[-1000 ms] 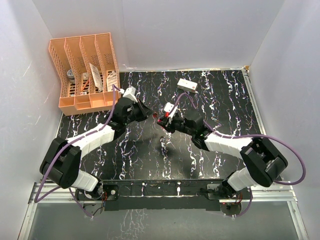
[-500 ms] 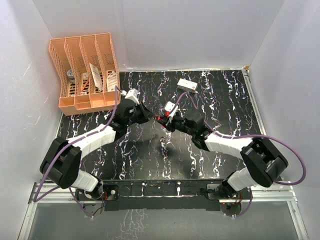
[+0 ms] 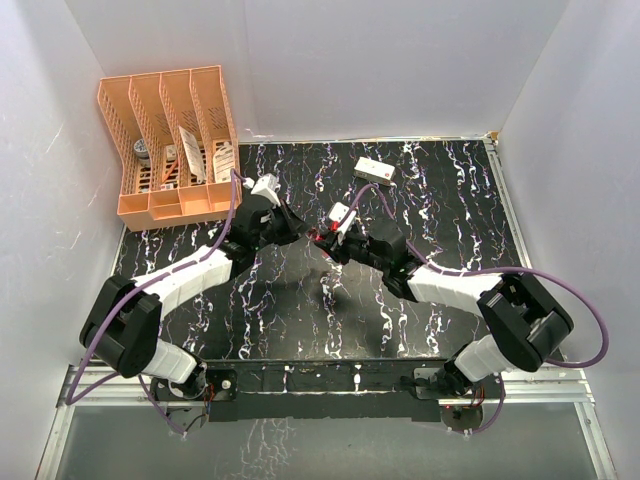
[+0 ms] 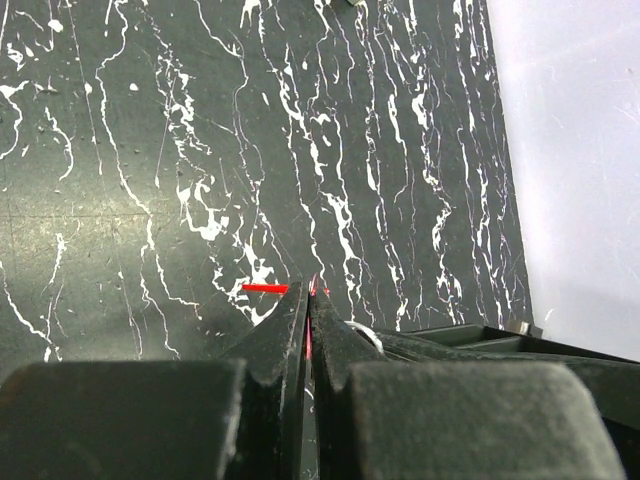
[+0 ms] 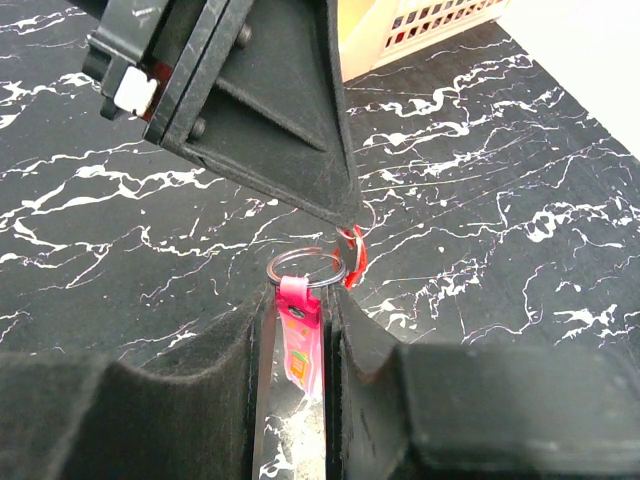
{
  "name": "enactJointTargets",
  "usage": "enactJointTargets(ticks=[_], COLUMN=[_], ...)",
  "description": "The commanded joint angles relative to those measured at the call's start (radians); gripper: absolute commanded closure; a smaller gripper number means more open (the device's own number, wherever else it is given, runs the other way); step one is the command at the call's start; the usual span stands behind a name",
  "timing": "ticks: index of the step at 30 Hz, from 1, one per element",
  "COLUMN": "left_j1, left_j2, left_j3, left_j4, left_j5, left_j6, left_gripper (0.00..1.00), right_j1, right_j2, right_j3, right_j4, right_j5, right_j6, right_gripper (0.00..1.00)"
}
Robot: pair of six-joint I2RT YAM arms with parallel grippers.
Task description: Put the keys on the keyring
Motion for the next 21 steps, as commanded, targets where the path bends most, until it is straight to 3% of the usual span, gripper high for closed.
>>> enactJointTargets(ticks=[1, 21], left_j1=[-0.012, -0.043], left_j2=[-0.023, -0.003], left_j3=[0.054, 0.087], left_j4=[-0.028, -0.084], left_j5=[-0.007, -0.089], left_j6=[0.010, 0.005], left_gripper=[1.00, 1.00], right_j1=[0.008, 0.027], right_j2=[0.005, 0.014], right_j3=[-0.005, 0.005], right_j4=[0.075, 0.080], right_j5=[0.018, 0.071], right_j6=[0.008, 0.022], right_gripper=[1.00, 1.00])
